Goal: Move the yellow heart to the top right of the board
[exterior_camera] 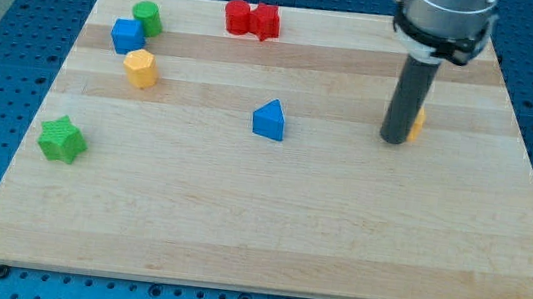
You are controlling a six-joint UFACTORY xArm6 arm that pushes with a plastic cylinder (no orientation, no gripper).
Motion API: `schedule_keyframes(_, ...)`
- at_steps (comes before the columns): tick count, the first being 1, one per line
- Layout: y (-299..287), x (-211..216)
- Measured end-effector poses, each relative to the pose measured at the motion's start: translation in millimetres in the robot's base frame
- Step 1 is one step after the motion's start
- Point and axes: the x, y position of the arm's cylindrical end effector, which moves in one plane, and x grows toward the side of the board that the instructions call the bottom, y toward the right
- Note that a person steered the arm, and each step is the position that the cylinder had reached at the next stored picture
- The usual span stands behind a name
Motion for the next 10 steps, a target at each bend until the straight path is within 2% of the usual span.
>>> schedule_keyframes(1, 21.4, -17.6)
schedule_keyframes(2, 4.0, -68.2)
schedule_keyframes(3, 9.8, -84.1)
schedule_keyframes(4, 20.2, -50.3)
schedule_keyframes(7, 94.9, -84.3)
schedule_keyframes(9, 27.0, -124.2)
schedule_keyframes(10, 27.0, -157.3)
